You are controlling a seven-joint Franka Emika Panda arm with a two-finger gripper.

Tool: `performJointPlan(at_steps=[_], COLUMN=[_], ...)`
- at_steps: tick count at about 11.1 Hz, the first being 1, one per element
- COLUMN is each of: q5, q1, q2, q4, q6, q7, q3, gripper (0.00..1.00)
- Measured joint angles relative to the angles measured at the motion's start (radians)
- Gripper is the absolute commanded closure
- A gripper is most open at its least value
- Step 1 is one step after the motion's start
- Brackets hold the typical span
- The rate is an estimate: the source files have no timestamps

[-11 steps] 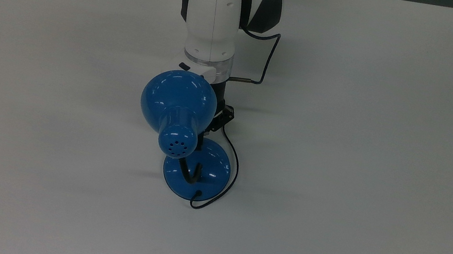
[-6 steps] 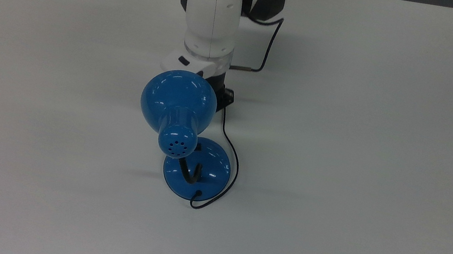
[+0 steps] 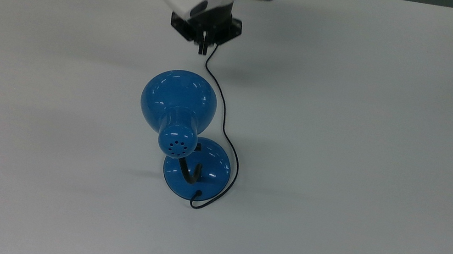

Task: Turn off the lamp
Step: 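Lift the gripper up and away from the lamp base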

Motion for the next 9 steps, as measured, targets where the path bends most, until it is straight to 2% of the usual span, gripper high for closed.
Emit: performJointPlan(at_steps=[1,2,3,4,5,9], q5=[0.000,0.000,0.000,0.000,0.000,-0.018], q1=[-0.001,-0.003,-0.004,-0.006,-0.008,-0.023], q2=[-0.022,-0.038,-0.052,-0.063,-0.069,-0.073], q4=[0.046,0.087,0.128,0.158,0.176,0.195], q6=[-0.077,-0.143,-0.206,-0.255,-0.277,-0.281], q7=[0.000,0.000,0.000,0.000,0.000,0.000], q3=[-0.001,-0.005,-0.010,-0.012,-0.013,-0.032], gripper=[0.61,0.39,0.25,0.03,0.00,0.00])
